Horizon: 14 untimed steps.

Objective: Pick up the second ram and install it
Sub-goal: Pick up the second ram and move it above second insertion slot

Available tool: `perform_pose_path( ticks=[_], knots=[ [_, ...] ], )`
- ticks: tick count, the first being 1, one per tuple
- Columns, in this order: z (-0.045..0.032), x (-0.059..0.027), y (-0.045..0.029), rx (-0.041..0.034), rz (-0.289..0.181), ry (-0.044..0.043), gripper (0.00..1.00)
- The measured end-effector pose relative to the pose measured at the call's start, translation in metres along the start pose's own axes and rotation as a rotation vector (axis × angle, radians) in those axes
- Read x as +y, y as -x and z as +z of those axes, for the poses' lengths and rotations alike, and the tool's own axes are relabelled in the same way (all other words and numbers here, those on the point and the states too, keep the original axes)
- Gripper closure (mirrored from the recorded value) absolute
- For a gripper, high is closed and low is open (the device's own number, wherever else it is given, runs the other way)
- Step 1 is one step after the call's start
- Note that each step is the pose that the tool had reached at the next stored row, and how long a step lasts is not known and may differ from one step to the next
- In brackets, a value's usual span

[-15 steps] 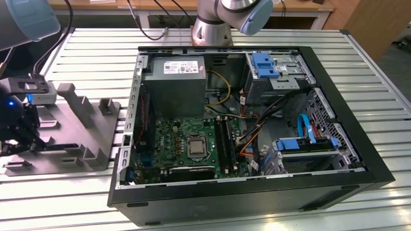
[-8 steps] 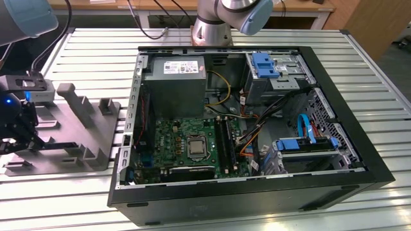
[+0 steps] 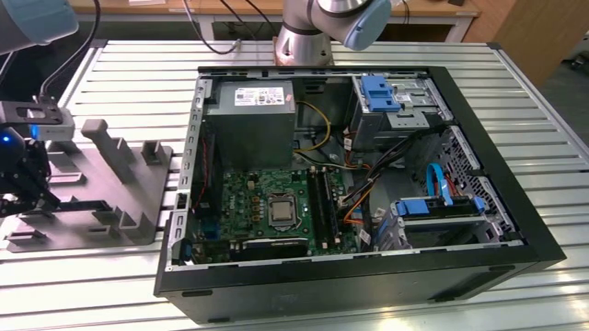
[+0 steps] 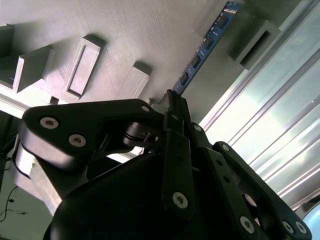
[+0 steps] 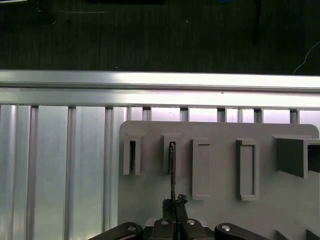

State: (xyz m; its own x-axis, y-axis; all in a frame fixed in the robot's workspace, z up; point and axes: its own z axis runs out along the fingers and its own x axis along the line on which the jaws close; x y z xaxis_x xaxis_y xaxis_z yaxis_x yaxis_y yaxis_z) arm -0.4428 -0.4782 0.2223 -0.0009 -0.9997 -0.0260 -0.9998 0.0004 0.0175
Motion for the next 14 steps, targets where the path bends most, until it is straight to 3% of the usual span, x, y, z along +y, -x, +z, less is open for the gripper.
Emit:
perform_pose_path(
  ticks=[14],
  knots=[
    [-0.0254, 0.0004, 0.0007, 0.0, 0.0, 0.0, 0.89]
  ],
)
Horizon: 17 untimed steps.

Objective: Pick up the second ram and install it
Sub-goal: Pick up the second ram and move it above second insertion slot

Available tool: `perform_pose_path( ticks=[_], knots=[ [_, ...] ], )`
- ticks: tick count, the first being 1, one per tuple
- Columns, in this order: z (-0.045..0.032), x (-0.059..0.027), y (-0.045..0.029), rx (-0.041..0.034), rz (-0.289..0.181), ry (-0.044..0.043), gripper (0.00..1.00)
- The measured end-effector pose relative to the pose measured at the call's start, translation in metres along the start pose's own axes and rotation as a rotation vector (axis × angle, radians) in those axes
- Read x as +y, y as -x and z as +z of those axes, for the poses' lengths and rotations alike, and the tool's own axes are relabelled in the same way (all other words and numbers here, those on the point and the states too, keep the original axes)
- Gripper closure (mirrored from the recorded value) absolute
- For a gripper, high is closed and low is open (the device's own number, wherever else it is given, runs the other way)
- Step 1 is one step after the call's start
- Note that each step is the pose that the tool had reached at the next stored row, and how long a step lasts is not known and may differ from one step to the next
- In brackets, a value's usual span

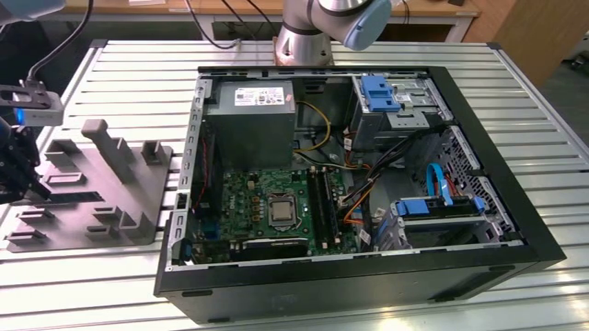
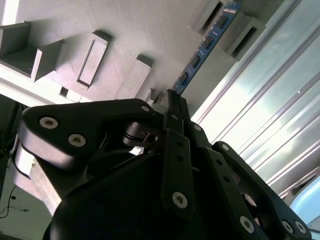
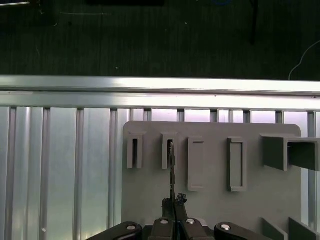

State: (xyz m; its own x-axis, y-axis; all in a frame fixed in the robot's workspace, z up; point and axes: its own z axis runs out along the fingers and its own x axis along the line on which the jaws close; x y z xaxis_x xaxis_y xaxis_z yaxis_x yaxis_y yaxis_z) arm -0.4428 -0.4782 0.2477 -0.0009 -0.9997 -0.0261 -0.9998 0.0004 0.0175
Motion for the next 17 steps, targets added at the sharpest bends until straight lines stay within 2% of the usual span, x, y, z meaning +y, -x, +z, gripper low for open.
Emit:
perform_pose_path(
  ticks=[14, 17],
  knots=[
    [-0.0015, 0.0, 0.0, 0.0, 0.0, 0.0, 0.89],
    [-0.0044, 0.0001, 0.0001, 0.0001, 0.0, 0.0001, 0.89]
  ],
)
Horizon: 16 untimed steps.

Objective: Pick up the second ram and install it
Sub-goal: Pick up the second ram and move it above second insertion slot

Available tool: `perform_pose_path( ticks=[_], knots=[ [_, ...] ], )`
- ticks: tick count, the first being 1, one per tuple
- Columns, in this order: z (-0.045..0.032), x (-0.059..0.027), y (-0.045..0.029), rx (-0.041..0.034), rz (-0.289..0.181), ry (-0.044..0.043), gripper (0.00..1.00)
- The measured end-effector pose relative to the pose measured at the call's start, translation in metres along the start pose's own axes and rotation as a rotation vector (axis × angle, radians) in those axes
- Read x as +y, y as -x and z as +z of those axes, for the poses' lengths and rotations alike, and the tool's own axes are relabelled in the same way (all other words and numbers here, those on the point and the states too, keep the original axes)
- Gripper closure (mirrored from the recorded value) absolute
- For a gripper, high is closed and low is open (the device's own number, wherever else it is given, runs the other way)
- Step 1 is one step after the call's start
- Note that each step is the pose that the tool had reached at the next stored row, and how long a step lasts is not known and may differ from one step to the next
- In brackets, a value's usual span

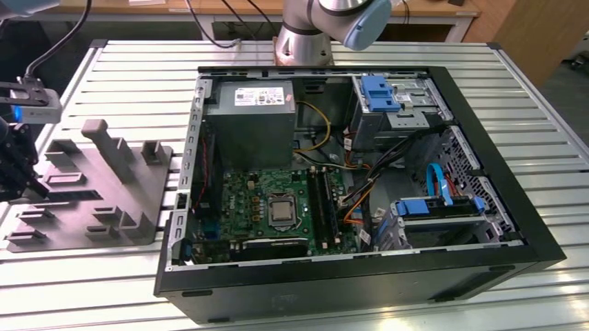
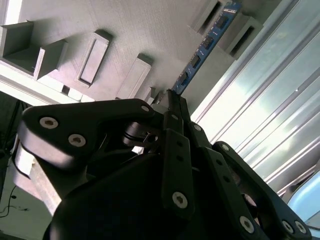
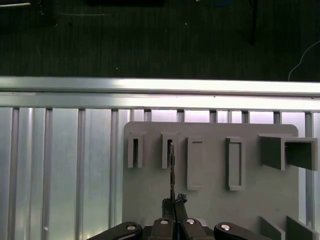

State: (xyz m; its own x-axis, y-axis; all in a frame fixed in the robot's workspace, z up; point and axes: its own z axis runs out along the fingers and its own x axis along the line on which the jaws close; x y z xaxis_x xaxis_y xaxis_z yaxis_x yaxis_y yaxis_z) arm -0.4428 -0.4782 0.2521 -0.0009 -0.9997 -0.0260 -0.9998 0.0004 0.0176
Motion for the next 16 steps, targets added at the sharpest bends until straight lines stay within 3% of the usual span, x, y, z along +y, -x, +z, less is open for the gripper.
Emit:
perform_pose_path(
  ticks=[7, 16],
  knots=[
    [-0.0167, 0.0003, 0.0004, -0.0001, 0.0, -0.0001, 0.89],
    [-0.0469, 0.0008, 0.0012, -0.0001, 0.0, -0.0001, 0.89]
  ],
)
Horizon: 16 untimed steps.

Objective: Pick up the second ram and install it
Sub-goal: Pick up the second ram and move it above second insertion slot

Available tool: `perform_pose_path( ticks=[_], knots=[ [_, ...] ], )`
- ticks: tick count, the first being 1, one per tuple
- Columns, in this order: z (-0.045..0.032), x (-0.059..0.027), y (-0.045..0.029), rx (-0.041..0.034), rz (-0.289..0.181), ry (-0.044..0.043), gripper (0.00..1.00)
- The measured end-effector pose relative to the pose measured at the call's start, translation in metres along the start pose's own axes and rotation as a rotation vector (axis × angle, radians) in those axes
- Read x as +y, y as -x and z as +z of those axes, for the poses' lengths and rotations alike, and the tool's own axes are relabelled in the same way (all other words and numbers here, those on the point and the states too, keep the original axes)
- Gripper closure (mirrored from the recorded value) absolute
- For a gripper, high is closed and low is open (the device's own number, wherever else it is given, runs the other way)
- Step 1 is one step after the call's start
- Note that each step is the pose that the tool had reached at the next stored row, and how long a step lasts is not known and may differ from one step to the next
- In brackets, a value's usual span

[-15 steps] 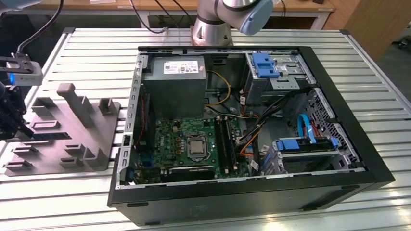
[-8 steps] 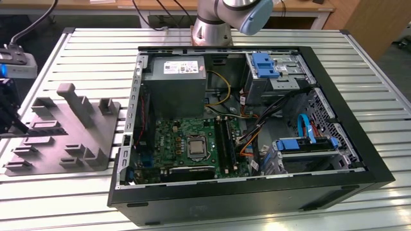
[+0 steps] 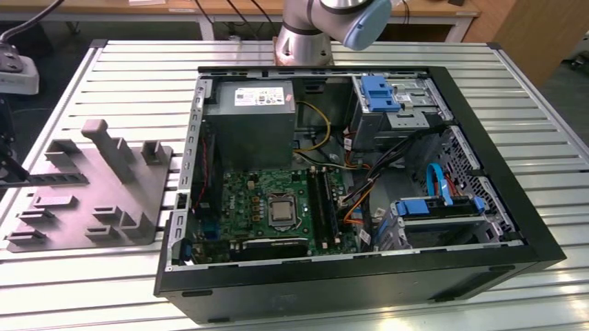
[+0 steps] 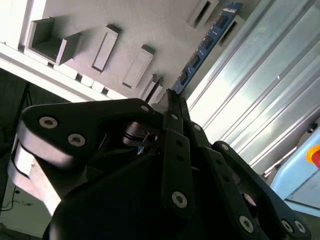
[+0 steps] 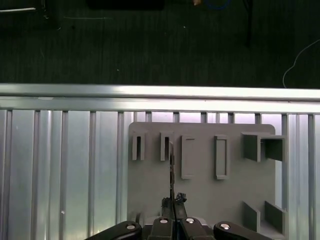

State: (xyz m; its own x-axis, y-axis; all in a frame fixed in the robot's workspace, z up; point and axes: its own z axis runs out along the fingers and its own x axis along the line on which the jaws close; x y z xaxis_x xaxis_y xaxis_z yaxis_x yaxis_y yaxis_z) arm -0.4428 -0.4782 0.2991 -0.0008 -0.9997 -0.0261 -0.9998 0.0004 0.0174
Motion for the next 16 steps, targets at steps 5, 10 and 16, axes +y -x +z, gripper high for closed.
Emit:
perform_pose_path(
  ticks=[5, 10, 16],
  knots=[
    [-0.0174, 0.0003, 0.0005, 0.0, 0.0, 0.0, 0.89],
    [-0.0351, 0.0006, 0.0009, 0.0, 0.0, 0.0001, 0.89],
    [-0.0551, 0.0009, 0.0014, 0.0, 0.0, 0.0, 0.89]
  ],
)
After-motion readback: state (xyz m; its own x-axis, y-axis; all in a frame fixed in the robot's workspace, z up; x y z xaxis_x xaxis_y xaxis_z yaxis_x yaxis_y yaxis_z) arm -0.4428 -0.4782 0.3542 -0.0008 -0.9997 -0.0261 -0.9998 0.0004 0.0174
